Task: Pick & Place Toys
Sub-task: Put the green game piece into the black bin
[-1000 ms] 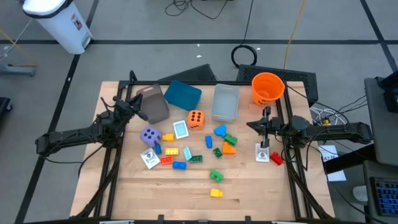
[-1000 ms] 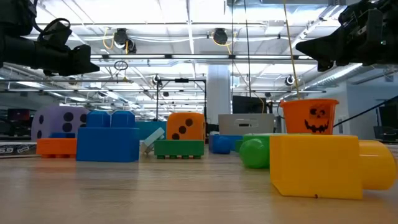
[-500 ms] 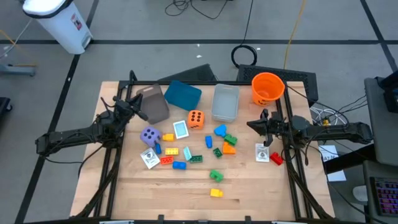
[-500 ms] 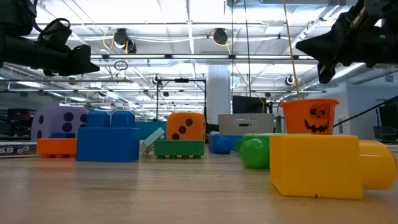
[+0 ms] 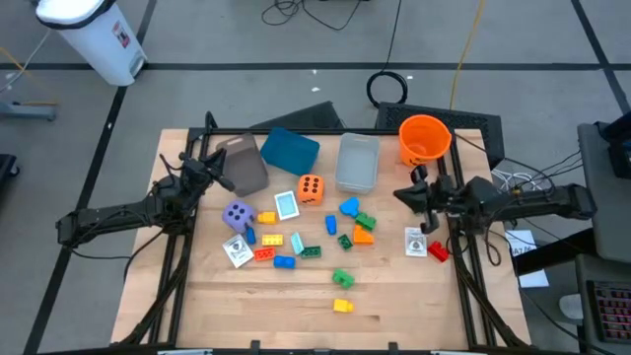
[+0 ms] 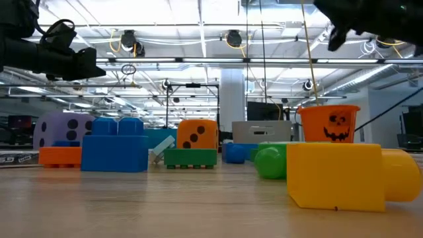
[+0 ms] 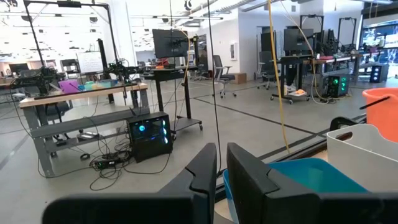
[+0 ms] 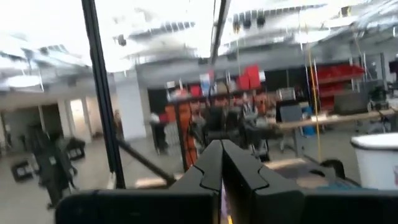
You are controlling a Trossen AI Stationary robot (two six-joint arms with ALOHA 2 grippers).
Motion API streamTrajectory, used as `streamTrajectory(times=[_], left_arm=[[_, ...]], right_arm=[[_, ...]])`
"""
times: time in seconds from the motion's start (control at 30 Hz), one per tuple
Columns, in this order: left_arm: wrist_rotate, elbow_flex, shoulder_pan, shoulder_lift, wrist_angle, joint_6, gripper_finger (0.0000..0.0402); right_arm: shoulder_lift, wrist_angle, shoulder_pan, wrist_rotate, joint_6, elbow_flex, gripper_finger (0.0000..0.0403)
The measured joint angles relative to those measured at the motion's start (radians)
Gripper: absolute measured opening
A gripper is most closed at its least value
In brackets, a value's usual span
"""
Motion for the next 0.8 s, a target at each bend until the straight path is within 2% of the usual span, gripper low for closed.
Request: streamTrajectory(times=[0.27, 0.4, 0.63, 0.8], left_arm=[[0.0, 0.0, 0.0, 0.0, 0.0, 0.0, 0.0049], [0.0, 0.0, 0.0, 0.0, 0.0, 0.0, 0.0049], [0.0, 0.0, 0.0, 0.0, 0.007, -0.015, 0.0049], [0.0, 0.0, 0.0, 0.0, 0.009, -0.172, 0.0049]], right_arm=[[0.32, -0.008, 0.043, -0.003, -0.025, 0.193, 0.0004], [0.44, 0.004, 0.068, -0.003, -0.025, 0.264, 0.0004], [0.542, 0.037, 0.068, -0.001, -0.032, 0.275, 0.0004], [0.57, 0.021, 0.067, 0.0, -0.04, 0.276, 0.0004]])
